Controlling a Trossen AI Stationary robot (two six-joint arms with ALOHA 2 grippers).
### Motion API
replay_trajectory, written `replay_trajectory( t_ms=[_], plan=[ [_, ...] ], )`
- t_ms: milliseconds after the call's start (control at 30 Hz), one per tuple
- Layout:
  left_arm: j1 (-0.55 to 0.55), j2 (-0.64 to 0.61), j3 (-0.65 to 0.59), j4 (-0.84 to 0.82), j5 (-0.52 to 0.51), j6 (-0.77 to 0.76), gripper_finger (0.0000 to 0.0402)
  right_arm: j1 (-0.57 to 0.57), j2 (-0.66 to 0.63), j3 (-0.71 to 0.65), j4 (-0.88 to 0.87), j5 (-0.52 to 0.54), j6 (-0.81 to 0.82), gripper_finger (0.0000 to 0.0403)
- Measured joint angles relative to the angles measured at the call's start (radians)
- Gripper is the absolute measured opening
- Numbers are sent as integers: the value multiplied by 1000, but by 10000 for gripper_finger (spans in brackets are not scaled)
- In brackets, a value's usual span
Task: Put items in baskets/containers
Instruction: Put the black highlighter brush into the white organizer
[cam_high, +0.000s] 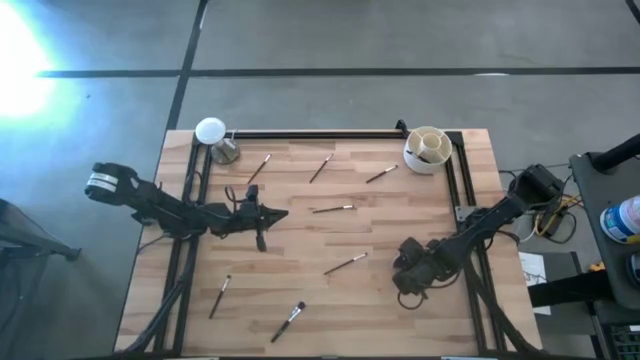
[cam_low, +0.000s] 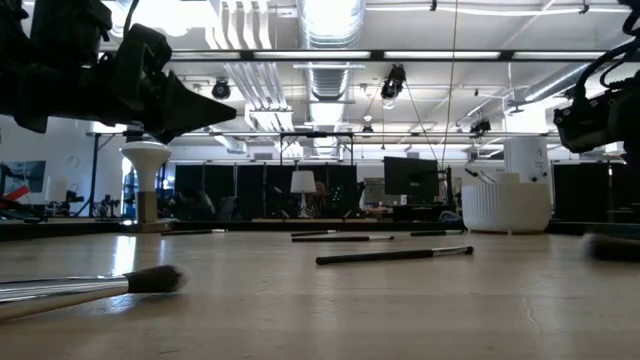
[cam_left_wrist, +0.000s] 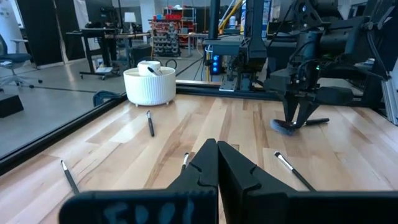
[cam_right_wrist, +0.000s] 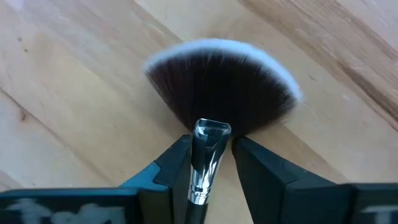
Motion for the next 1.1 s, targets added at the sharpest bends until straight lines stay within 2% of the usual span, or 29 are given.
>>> replay_trajectory(
  t_ms=[100,333,433,733,967,1100],
  plan=[
    [0,0,0,1,0,0,0,-17,0,-4,-1,-7,-24,112],
    [0,0,0,0,0,-10,0,-41,0,-3,6,-6,-112,59],
    [-1,0,0,0,0,-17,0,-42,2,9,4,4,-142,52],
    [-1,0,0,0,0,-20,0,-43,-2,127,15,196,-322,42],
    [-1,0,0,0,0,-22,0,-46,-3,228,16,422,-541,20],
    [-1,0,0,0,0,-23,0,-73,-4,240,13,441,-586,9]
  ],
)
